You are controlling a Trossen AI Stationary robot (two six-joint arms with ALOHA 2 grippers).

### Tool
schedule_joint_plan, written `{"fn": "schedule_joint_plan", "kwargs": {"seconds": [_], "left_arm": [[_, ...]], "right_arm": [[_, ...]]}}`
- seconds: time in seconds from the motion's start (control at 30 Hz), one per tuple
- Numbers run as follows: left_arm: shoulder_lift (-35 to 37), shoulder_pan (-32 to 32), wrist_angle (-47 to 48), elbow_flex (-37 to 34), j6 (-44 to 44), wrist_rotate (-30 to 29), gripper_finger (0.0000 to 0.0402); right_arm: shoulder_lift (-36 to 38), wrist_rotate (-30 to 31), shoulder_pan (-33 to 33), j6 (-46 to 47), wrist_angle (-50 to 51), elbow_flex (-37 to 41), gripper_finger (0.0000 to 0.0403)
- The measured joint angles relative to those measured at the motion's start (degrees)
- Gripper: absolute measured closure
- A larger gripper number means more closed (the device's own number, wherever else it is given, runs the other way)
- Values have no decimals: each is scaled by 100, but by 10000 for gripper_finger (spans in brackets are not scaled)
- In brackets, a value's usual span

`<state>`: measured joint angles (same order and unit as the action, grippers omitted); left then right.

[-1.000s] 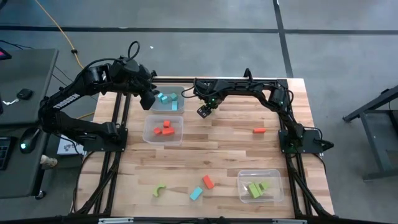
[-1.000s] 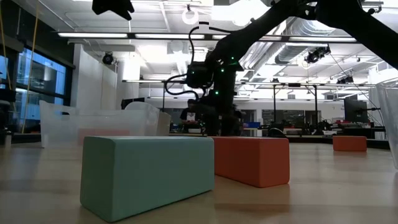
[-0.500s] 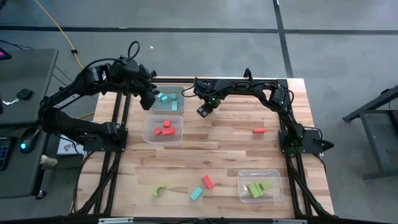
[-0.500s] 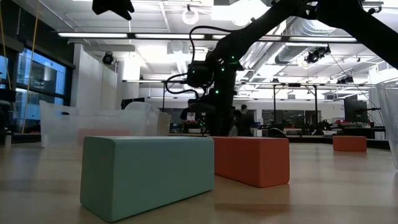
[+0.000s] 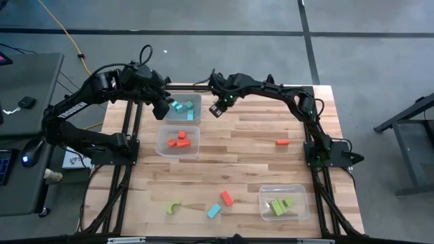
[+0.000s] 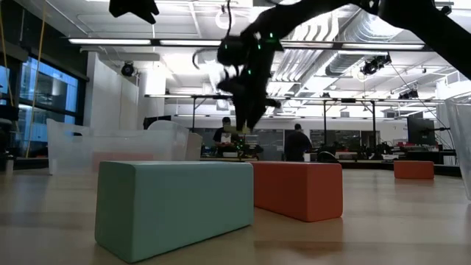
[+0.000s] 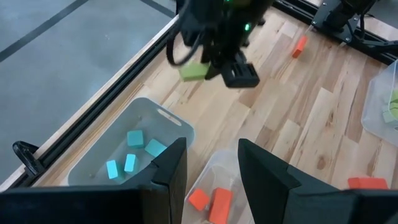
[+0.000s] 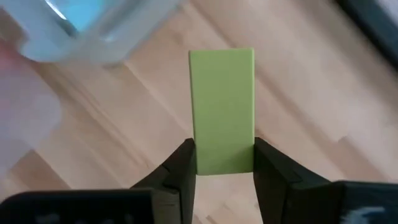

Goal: Sort & place blocks by color
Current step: Put the green block into the bottom transparent bin

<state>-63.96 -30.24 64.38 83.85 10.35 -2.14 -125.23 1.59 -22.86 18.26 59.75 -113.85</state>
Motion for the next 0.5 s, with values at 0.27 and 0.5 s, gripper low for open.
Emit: {"fn": "schedule_joint_plan", "kwargs": {"seconds": [0.27,0.5], "left_arm": [[0,0,2,0,0,-1,284],[0,0,2,0,0,-1,284]], "right_arm": [[9,817,231,-321,1236,-1533,303],[301,1275,385,-309,1619,-1878,303]]}}
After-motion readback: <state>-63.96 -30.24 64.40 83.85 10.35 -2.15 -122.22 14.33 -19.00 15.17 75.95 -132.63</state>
